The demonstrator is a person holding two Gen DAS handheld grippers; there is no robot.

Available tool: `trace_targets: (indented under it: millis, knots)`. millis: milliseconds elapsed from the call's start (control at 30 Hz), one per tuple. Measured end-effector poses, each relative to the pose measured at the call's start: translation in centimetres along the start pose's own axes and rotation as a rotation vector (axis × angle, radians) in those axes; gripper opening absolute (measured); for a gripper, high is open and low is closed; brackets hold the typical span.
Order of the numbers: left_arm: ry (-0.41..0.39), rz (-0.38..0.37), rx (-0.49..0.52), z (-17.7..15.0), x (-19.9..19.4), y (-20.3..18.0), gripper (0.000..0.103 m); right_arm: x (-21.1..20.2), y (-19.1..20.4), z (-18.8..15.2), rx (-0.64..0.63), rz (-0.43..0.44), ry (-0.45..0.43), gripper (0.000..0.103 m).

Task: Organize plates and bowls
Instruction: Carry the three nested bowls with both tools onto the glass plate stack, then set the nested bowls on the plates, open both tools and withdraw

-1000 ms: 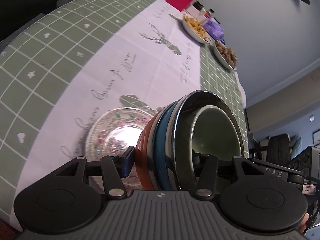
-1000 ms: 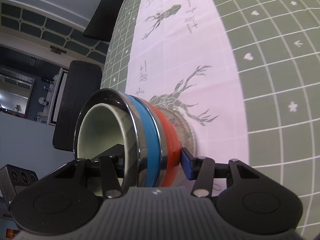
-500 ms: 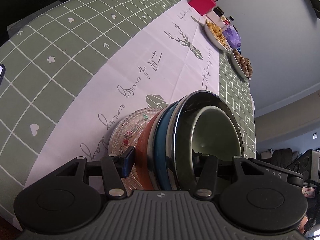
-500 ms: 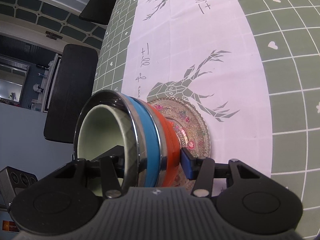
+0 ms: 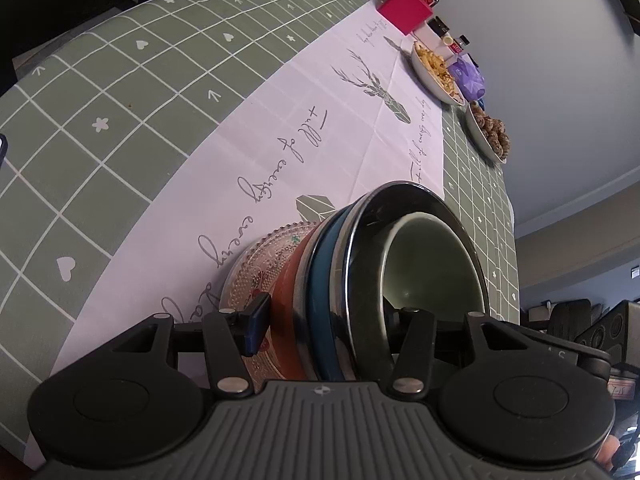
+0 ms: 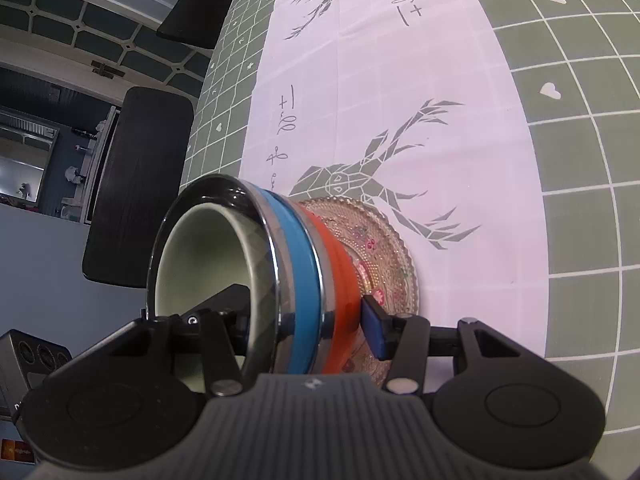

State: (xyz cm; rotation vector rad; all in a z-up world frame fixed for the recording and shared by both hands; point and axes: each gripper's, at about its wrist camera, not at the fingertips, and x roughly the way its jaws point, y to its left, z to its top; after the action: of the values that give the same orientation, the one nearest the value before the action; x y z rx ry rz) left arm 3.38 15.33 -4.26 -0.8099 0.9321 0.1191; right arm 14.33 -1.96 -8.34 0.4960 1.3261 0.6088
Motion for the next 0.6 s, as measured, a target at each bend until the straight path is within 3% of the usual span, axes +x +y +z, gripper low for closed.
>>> trace_targets:
  millis: [333,400,533,600]
  knots:
    - [-0.013,0.007,0.033,-0.3,-0.2,-0.4,0.063,-0.2,0.0,-0.1,-0.026,0.014,-0.012,0.055]
    - [-0.034,-0.013,0.011,-0.4,-0.4,-0.2,0.076,-0.2,0.1,-0.1,-0.036,0.003,-0.017,0.058]
    - [-0.078,-0.031,-0.005,-0.4,-1.1,-0.1,0.085,-0.4,0.2,0.0,-0.045,0.004,-0.03,0.075]
    - [-0.088,-0.03,-0.004,-0.3,-1.3,-0.1,0.087,-0.5,0.3,0.1,-0.052,0.006,-0.033,0.076]
